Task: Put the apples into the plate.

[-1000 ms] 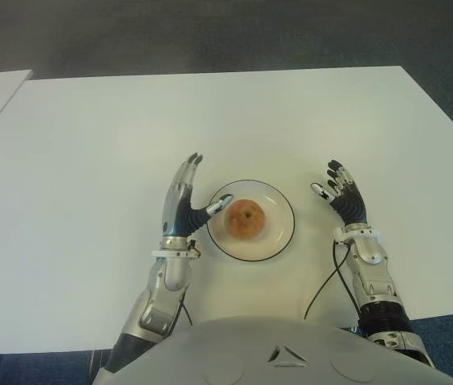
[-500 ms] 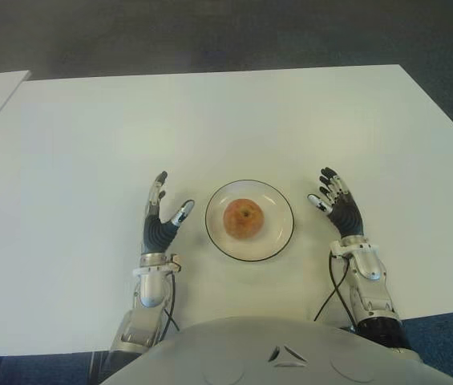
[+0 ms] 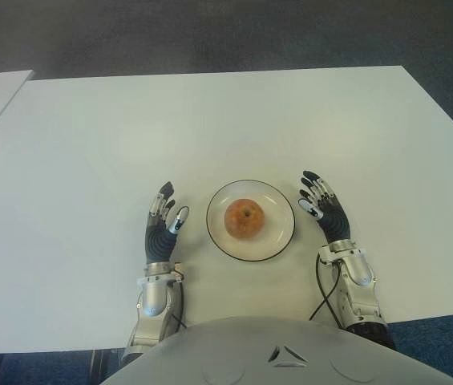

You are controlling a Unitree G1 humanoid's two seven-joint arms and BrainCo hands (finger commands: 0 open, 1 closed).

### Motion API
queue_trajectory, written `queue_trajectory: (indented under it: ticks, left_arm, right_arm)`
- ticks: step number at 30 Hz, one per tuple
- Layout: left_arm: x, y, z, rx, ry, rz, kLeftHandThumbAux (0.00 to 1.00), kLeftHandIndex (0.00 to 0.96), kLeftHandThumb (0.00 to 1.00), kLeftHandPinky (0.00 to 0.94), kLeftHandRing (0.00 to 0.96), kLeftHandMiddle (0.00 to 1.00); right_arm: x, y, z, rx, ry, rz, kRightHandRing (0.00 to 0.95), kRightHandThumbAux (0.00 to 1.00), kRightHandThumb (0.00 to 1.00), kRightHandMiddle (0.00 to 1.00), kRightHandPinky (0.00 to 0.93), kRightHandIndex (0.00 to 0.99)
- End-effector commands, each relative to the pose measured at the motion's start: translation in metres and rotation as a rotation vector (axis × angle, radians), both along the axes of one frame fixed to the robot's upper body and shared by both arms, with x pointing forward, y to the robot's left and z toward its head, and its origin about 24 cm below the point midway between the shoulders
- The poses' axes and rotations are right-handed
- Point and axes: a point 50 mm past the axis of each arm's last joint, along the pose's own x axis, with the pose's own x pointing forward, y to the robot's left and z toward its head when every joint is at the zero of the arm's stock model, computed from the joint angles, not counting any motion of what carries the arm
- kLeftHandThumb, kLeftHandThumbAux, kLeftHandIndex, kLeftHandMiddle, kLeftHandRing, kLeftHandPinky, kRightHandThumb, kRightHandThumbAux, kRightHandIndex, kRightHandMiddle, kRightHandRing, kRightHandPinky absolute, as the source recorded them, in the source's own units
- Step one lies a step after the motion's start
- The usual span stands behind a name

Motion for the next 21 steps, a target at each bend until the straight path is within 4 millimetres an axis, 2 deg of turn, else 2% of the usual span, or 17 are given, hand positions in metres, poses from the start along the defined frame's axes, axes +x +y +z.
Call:
queue_trajectory:
  ticks: [1, 7, 13, 21]
  left_arm:
    - [-0.011, -0.002, -0.016, -0.040, 0.083, -0.041, 0.475, 0.162, 0.079, 0.137, 0.122, 0.151]
    - [-0.008, -0.008, -0.011, -0.098, 0.077, -0.091, 0.495, 0.142, 0.102, 0.109, 0.105, 0.137]
    - [-0.004, -0.004, -0.007, -0.157, 0.054, -0.118, 0.519, 0.153, 0.121, 0.090, 0.090, 0.128]
    - [-0.002, 0.002, -0.008, -0.224, 0.035, -0.142, 0.504, 0.171, 0.132, 0.096, 0.084, 0.133]
  right_arm:
    - [-0.006, 0.007, -0.009, 0.047, 0.032, 0.015, 0.012, 0.590, 0.203, 0.058, 0.002, 0.111]
    - [-0.009, 0.017, -0.009, 0.063, 0.019, 0.036, 0.001, 0.568, 0.214, 0.016, 0.000, 0.068]
    - [-0.009, 0.022, -0.007, 0.071, 0.018, 0.057, 0.000, 0.567, 0.222, 0.001, 0.000, 0.018]
    - [-0.004, 0.028, -0.010, 0.112, 0.035, 0.061, 0.000, 0.558, 0.231, 0.000, 0.000, 0.015]
